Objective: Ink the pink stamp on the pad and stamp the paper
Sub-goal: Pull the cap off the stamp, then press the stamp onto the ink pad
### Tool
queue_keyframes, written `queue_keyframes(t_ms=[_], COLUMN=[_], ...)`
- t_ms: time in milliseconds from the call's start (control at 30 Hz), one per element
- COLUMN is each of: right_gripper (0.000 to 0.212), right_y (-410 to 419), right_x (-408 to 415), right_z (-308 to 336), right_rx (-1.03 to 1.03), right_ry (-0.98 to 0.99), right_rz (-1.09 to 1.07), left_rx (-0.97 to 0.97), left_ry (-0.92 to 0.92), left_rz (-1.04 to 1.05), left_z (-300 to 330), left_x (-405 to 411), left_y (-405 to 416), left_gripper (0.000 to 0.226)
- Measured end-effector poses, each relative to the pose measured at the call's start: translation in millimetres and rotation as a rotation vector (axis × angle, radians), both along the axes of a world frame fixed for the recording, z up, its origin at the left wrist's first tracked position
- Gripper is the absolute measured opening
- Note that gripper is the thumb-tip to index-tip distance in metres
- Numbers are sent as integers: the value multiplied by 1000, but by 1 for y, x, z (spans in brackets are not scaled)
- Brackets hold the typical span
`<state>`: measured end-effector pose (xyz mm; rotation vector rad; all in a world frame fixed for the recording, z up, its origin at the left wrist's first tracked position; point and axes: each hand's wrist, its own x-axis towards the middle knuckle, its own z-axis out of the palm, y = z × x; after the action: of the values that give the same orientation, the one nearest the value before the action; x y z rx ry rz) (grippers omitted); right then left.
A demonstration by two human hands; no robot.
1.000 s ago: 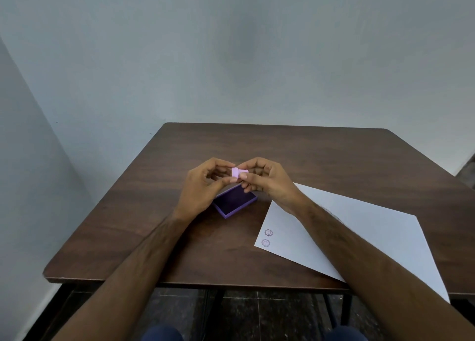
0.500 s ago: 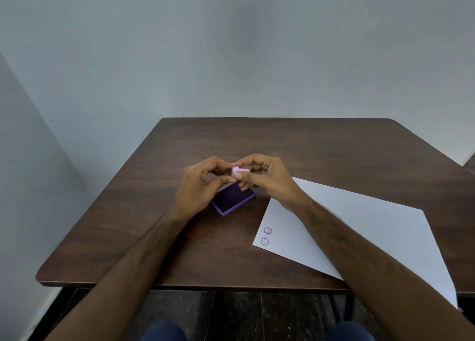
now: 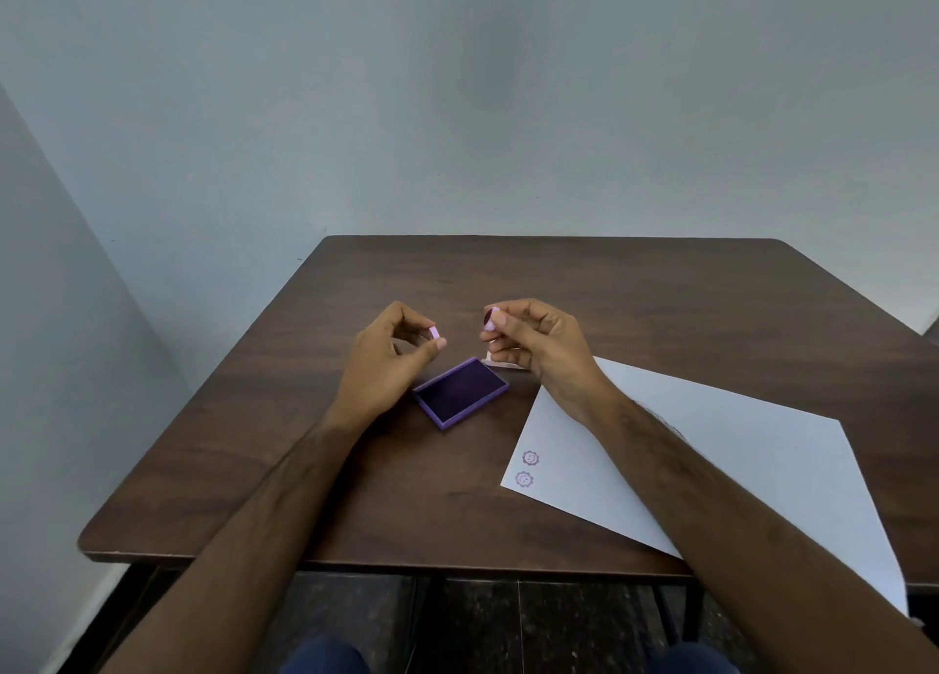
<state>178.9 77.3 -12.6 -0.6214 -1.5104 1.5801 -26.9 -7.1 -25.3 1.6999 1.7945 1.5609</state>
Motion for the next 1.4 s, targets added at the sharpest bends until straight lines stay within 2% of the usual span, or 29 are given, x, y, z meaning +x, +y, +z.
queue_keyframes(t_ms=[100, 233, 300, 500, 667, 833, 933, 1033, 1100, 1167, 1300, 1400], right_gripper=[24, 23, 21, 17, 21, 19, 19, 21, 20, 18, 16, 16], right_y=[1, 1, 1, 1, -1, -3, -2, 0, 0, -2, -7, -9], right_x=[0, -1, -1, 0, 0, 1, 2, 6, 8, 9, 3, 2], right_z=[1, 1, 0, 3, 3, 4, 4, 11, 19, 26, 33, 36], right_rx=[-42, -91, -87, -77, -75, -77, 12, 108, 124, 205, 425, 522], right_ry=[3, -3, -29, -52, -74, -83, -207, -321, -377, -513, -799, -885], right_rz=[-37, -23, -30, -63, -59, -42, -76, -77, -34, -17, -6, 13], left_rx=[-74, -149, -171, -203, -231, -268, -214, -90, -76, -81, -68, -89], left_ry=[-16, 149, 162, 162, 351, 371, 439, 524, 479, 403, 308, 307], left_rz=[63, 144, 190, 220, 312, 301, 337, 286, 149, 40, -44, -82], left_z=[-2, -4, -6, -9, -9, -6, -5, -2, 0, 2, 5, 5], left_x=[-5, -9, -11, -13, -13, -11, -8, -3, 0, 3, 8, 8], left_y=[3, 7, 9, 7, 5, 4, 2, -3, -7, -9, -10, -10], left_gripper=[18, 21, 21, 21, 27, 31, 22, 26, 31, 34, 41, 39])
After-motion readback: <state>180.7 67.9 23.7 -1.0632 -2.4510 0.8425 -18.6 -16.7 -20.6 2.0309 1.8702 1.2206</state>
